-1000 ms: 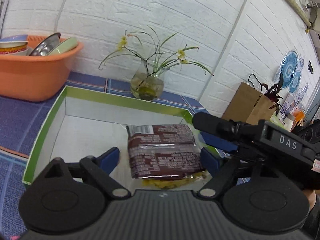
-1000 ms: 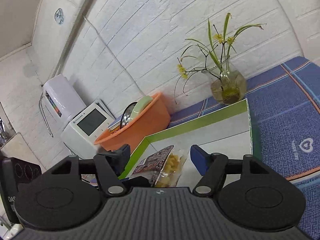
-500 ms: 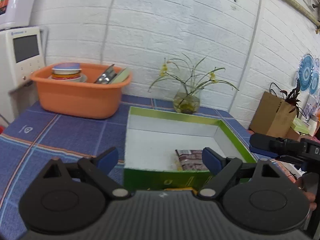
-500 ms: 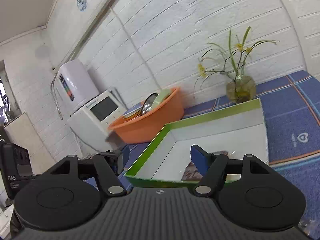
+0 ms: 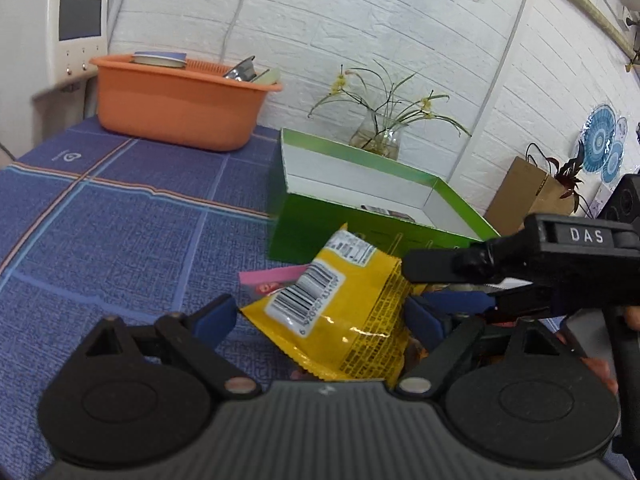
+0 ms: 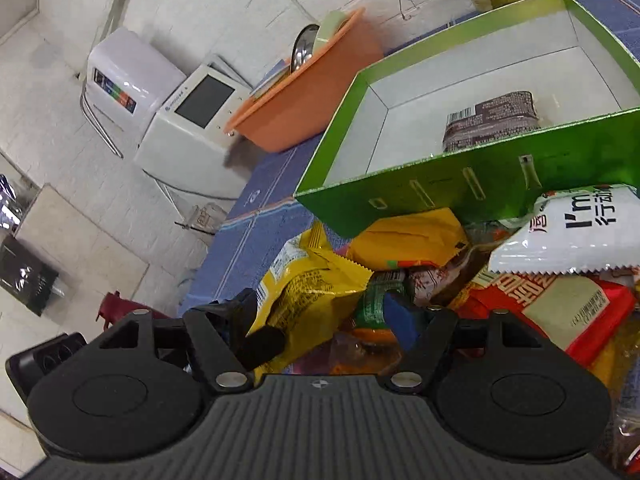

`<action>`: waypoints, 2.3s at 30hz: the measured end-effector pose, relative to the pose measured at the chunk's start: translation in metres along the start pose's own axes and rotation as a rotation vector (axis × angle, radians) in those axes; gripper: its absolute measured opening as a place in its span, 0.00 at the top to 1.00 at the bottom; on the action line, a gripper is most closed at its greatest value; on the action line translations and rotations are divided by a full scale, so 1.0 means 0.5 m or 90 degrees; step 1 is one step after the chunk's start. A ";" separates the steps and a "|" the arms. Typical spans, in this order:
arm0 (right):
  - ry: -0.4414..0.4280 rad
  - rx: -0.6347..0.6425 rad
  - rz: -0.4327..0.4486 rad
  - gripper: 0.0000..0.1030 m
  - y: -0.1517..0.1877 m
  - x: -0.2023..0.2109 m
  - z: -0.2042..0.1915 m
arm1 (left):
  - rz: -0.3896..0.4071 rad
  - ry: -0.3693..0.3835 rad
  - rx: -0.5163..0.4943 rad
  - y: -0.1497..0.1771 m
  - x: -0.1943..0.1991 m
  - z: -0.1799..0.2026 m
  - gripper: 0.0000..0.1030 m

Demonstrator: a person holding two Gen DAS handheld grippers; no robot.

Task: Organize snacks
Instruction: 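Grasp the yellow chip bag with the left gripper and drop it into the green box, then grasp the white snack bag with the left gripper and place it in the green box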

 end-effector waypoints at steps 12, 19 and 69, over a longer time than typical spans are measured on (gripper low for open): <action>-0.034 0.109 0.030 0.48 0.019 0.017 -0.062 | -0.014 0.063 -0.030 0.033 0.011 0.062 0.39; -0.081 0.154 0.089 0.50 0.011 0.079 -0.099 | 0.056 0.049 -0.081 0.007 0.077 0.111 0.41; 0.130 -0.133 0.025 0.00 -0.088 0.161 0.192 | -0.128 0.092 -0.217 -0.040 -0.198 0.356 0.17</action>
Point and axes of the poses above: each gripper's, at about its wrist camera, not at the fingertips, and x roughly against the way its jaws point, z to its right, y to its underside, the point moved 7 cm from there along -x, roughly the way its jaws point, and after that the axes turned 3 degrees about -z, right-handed, at the moved point
